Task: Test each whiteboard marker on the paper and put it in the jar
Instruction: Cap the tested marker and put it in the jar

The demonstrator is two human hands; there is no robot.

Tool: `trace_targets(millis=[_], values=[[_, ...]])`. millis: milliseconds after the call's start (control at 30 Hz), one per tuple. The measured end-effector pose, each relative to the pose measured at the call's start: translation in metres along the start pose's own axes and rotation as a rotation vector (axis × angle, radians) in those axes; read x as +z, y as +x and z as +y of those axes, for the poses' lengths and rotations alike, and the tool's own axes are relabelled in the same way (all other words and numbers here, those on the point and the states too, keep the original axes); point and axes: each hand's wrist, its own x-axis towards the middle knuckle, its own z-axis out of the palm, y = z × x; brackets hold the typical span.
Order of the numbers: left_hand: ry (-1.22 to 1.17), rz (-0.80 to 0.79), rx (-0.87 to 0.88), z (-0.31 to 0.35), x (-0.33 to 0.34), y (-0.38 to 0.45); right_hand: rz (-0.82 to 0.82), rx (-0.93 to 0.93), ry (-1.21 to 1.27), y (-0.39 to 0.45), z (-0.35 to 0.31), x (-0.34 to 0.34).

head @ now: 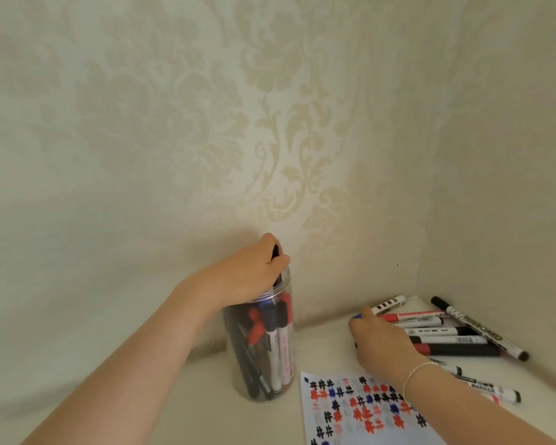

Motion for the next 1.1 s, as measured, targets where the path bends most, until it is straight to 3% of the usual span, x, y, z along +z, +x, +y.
trace_targets(millis=[100,267,400,500,600,667,800,1000,1100], values=[[-0.116,-0.118,-0.043,0.001,-0.01,0.0,0.048,-0.087,0.064,0.004,-0.003,0.001],[-0.359,-0.191,-0.077,0.002,-0.018,-0.002,0.374,-0.255,0.483,0.013,-0.012,-0.001],[0.05,0.155,0.039,-0.001,-0.024,-0.005,0.653,-0.265,0.91,0.006,-0.017,-0.021],[-0.007,0.447,0.196,0.013,-0.021,-0.014,0.698,-0.156,1.3,-0.007,-0.017,-0.044],[-0.124,0.503,0.348,0.038,0.001,-0.028,0.742,-0.022,1.623,-0.021,-0.01,-0.062],[-0.075,0.395,0.432,0.049,0.024,-0.034,0.696,0.055,1.73,-0.03,-0.003,-0.069],[0.159,0.157,0.461,0.052,0.073,-0.03,0.402,0.145,1.683,-0.042,0.009,-0.06],[-0.029,0.027,0.378,0.039,0.114,-0.022,0.093,0.223,1.627,-0.059,0.018,-0.04],[-0.084,0.021,0.344,0.029,0.125,-0.02,-0.061,0.179,1.825,-0.065,0.024,-0.028]])
